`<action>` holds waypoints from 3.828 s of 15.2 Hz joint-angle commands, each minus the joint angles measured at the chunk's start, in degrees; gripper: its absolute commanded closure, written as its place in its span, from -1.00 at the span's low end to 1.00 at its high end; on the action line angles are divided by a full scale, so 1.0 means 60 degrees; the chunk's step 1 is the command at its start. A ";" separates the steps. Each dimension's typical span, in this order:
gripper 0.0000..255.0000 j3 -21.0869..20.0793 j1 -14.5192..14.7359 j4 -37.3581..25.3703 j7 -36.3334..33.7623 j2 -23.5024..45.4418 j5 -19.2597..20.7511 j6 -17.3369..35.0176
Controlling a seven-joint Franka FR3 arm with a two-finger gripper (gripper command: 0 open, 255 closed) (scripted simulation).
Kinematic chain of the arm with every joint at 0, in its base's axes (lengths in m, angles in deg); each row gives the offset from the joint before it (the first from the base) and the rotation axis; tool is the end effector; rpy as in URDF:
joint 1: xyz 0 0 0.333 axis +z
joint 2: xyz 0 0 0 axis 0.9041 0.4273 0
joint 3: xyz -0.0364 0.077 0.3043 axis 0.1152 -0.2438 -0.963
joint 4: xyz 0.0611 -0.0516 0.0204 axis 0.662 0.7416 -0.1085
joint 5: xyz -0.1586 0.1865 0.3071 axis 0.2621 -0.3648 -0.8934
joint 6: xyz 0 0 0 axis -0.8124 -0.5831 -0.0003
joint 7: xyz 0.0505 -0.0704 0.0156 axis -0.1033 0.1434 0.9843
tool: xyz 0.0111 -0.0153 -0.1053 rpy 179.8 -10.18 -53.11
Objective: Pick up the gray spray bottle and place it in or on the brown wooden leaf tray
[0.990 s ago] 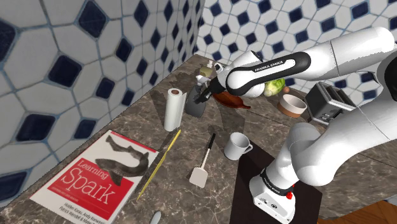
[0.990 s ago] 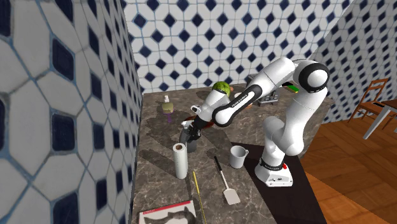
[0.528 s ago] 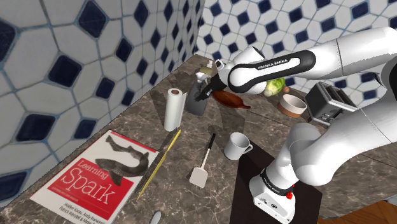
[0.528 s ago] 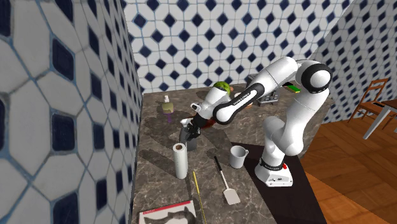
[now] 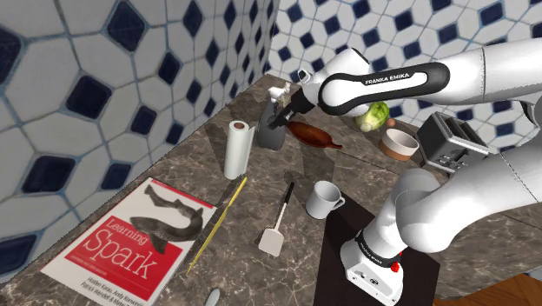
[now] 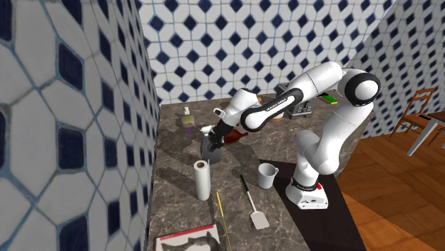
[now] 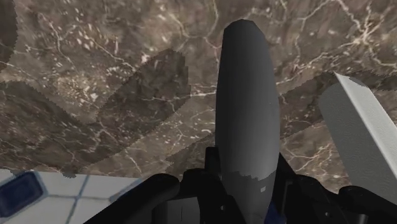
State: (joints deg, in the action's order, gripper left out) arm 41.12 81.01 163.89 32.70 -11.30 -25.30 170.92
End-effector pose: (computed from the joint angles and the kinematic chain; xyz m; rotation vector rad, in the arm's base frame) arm 0.4222 -0.0154 0.4366 -2.8621 -0.5998 -0.7954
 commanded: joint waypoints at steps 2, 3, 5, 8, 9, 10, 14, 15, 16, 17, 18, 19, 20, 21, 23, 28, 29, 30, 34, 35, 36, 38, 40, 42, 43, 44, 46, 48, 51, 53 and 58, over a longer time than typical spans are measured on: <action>1.00 -0.0149 -0.0155 -0.0215 -0.0199 -0.0224 0.0167 -0.0444; 1.00 -0.0190 -0.0196 -0.0296 -0.0257 -0.0288 0.0213 -0.0589; 1.00 -0.0266 -0.0269 -0.0463 -0.0365 -0.0408 0.0296 -0.0876; 1.00 -0.0336 -0.0334 -0.0646 -0.0470 -0.0521 0.0373 -0.1172; 1.00 -0.0106 -0.0397 -0.0628 -0.0204 -0.0600 0.0388 -0.1262; 1.00 0.0127 -0.0460 -0.0622 0.0059 -0.0668 0.0406 -0.1354; 1.00 0.1070 -0.0698 -0.0722 0.1109 -0.0833 0.0490 -0.1747; 1.00 0.1309 -0.0750 -0.0778 0.1370 -0.0846 0.0509 -0.1850; 1.00 0.1550 -0.0799 -0.0846 0.1632 -0.0848 0.0525 -0.1954; 1.00 0.1793 -0.0842 -0.0926 0.1894 -0.0839 0.0540 -0.2060; 1.00 0.2039 -0.0878 -0.1017 0.2154 -0.0819 0.0551 -0.2167; 1.00 0.2288 -0.0906 -0.1121 0.2414 -0.0788 0.0559 -0.2275; 1.00 0.2537 -0.0931 -0.1237 0.2677 -0.0746 0.0558 -0.2385; 1.00 0.2788 -0.0947 -0.1364 0.2940 -0.0692 0.0552 -0.2497; 1.00 0.3306 -0.0948 -0.1652 0.3466 -0.0555 0.0524 -0.2724; 1.00 0.4694 -0.0758 -0.2565 0.4801 -0.0028 0.0307 -0.3330; 1.00 0.4996 -0.0681 -0.2780 0.5076 0.0110 0.0232 -0.3460; 1.00 0.5309 -0.0589 -0.3006 0.5354 0.0260 0.0143 -0.3594; 1.00 0.6292 -0.0187 -0.3450 0.6234 0.0779 -0.0259 -0.3725; 1.00 0.6371 -0.0132 -0.3373 0.6322 0.0827 -0.0321 -0.3615; 1.00 0.6453 -0.0072 -0.3297 0.6414 0.0878 -0.0388 -0.3505; 1.00 0.6628 0.0061 -0.3153 0.6607 0.0988 -0.0534 -0.3287; 1.00 0.6820 0.0214 -0.3018 0.6815 0.1108 -0.0701 -0.3073; 1.00 0.7031 0.0389 -0.2892 0.7039 0.1239 -0.0890 -0.2863; 1.00 0.7145 0.0487 -0.2833 0.7158 0.1309 -0.0993 -0.2759; 1.00 0.7258 0.0585 -0.2780 0.7272 0.1376 -0.1095 -0.2664; 1.00 0.7257 0.0585 -0.2780 0.7271 0.1376 -0.1094 -0.2664; 1.00 0.7258 0.0586 -0.2780 0.7272 0.1376 -0.1095 -0.2664; 1.00 0.7258 0.0586 -0.2780 0.7272 0.1376 -0.1095 -0.2664; -1.00 0.7258 0.0586 -0.2780 0.7272 0.1376 -0.1095 -0.2664; -1.00 0.7258 0.0585 -0.2780 0.7272 0.1376 -0.1094 -0.2664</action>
State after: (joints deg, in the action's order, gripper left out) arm 84.67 84.52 147.21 76.33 -3.05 -31.86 154.93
